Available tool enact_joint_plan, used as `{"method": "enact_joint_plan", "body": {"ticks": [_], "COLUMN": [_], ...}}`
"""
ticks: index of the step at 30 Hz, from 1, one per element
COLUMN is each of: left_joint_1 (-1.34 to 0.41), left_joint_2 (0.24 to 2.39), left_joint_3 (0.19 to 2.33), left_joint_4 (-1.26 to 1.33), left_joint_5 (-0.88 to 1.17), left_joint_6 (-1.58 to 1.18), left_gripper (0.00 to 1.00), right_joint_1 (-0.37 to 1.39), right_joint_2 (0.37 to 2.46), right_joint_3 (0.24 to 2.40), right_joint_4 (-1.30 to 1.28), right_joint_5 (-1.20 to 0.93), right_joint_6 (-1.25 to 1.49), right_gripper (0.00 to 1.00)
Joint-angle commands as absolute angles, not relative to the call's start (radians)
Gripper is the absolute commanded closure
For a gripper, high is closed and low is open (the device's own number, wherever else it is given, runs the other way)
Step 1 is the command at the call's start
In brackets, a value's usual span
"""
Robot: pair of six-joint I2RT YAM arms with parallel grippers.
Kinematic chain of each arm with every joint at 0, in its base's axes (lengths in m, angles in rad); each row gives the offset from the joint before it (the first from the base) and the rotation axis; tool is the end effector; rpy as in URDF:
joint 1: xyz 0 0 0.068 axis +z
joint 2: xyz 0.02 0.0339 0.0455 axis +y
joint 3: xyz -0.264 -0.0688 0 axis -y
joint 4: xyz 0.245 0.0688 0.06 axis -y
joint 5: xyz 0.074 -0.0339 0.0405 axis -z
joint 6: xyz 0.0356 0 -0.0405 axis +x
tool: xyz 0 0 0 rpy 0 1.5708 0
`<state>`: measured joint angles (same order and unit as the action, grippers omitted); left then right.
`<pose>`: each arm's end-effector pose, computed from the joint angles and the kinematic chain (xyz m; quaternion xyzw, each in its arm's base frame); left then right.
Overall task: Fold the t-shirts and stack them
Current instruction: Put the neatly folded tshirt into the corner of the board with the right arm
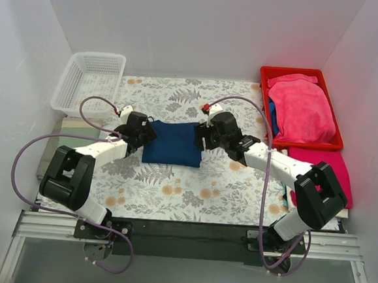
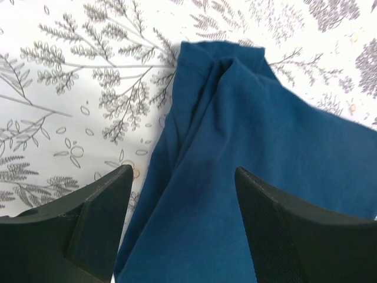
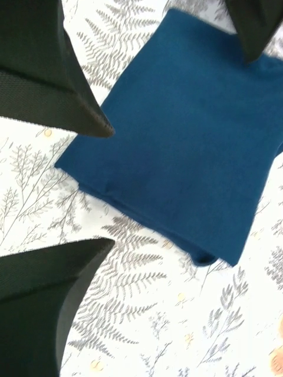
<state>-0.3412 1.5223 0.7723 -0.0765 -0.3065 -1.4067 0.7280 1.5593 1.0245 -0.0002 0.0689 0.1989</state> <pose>0.2868 -0.0904 0.1747 -0.5154 0.7649 -0.1843 0.3397 0.2648 0.2327 0.2484 -0.2106 0.8426 0.1944 0.4559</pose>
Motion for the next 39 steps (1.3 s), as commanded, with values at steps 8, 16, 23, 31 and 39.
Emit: {"method": "enact_joint_plan", "body": {"ticks": [8,16,23,31,39], "left_joint_1": [-0.330,-0.330,-0.330,-0.330,-0.330], "left_joint_2": [1.418,1.378,1.379,1.382,1.361], "left_joint_3": [0.716,0.710,0.713,0.712,0.704], "left_joint_4": [-0.032,-0.054,-0.058,-0.049,-0.051], "left_joint_5": [-0.348,-0.357,-0.357,-0.351,-0.353], "left_joint_6": [-1.405,-1.402,-1.402,-1.407,-1.408], "left_gripper": [0.31,0.31,0.31,0.31,0.31], "right_joint_1": [0.565,0.503,0.495,0.497,0.534], "right_joint_2": [1.578,1.764,1.882,2.032,2.101], "right_joint_3": [0.881,0.919,0.919,0.940,0.980], "right_joint_4": [0.198,0.339,0.413,0.475,0.472], "right_joint_5": [-0.161,-0.421,-0.535,-0.670,-0.706], "right_joint_6": [0.210,0.325,0.396,0.466,0.477], "right_gripper": [0.17,0.17,0.17,0.18,0.22]}}
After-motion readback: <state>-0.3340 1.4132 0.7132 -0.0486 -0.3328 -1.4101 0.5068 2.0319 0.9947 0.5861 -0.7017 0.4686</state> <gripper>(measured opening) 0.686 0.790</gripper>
